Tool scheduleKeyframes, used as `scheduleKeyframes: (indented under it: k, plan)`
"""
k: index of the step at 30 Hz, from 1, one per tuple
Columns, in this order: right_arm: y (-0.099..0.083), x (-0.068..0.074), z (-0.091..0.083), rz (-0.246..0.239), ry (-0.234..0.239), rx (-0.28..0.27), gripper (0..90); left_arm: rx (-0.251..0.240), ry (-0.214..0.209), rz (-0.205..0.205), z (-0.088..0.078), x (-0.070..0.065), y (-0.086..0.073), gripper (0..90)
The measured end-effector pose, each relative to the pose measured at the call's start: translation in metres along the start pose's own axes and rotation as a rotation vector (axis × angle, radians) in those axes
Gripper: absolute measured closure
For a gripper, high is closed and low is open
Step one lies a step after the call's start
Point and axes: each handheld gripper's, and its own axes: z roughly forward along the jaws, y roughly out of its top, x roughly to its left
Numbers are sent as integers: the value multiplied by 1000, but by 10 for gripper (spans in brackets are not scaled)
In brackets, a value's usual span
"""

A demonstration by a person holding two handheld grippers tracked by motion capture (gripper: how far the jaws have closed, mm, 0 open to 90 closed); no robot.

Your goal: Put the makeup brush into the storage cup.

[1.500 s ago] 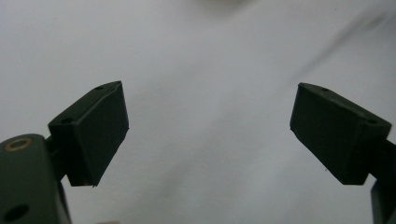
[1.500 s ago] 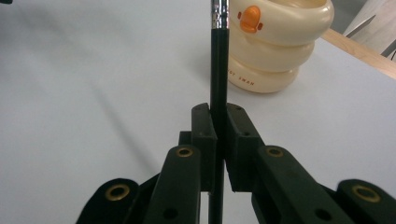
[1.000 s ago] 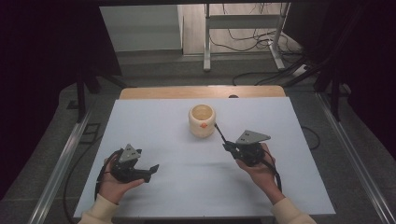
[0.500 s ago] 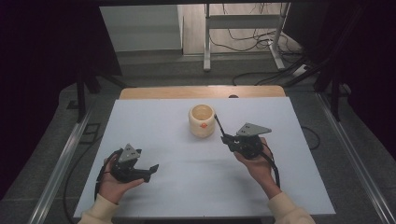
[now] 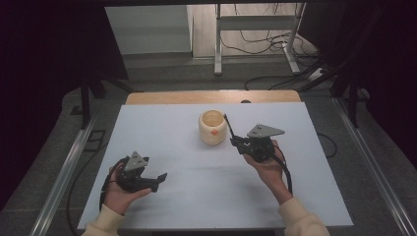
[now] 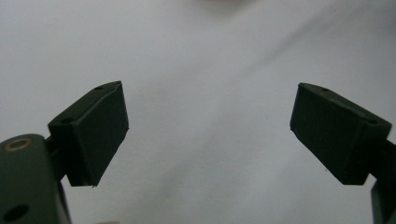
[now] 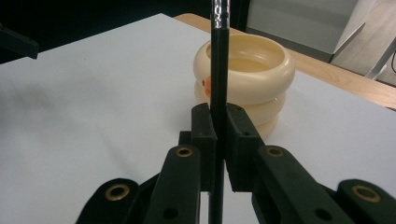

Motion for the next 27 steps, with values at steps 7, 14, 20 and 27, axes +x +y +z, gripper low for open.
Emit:
scheduleKeyframes:
  k: [7,14,20,27]
  plan:
    - [3,-1,2,10,1,-6,831,6,-9,6,2,0,0,121]
    - [10,-3,3,11,-2,-26,831,6,-8,5,1,0,0,121]
    - [18,-1,3,8,4,-46,831,2,-7,2,1,1,0,121]
    - [25,-2,3,11,5,-68,831,-2,-10,3,0,0,1,121]
